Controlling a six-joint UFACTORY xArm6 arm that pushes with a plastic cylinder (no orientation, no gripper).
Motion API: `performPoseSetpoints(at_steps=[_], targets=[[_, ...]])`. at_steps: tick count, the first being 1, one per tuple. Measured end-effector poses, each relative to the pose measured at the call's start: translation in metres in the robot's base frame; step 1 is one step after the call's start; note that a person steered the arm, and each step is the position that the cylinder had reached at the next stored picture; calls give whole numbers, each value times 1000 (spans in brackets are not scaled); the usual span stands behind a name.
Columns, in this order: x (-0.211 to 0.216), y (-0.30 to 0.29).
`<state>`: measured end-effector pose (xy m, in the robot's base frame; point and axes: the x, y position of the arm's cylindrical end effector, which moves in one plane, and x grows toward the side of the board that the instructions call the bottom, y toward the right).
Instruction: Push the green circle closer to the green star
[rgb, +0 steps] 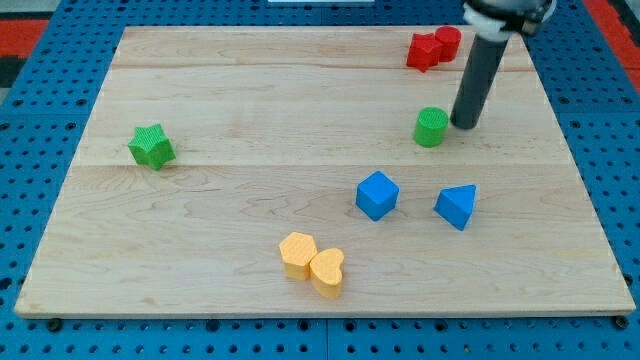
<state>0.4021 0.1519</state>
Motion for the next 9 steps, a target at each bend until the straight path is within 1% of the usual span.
performPoseSetpoints(at_steps=[1,2,5,6,9], targets=[[6,-46],[-6,-53],[-7,-37],[-9,-47],[-8,-148]])
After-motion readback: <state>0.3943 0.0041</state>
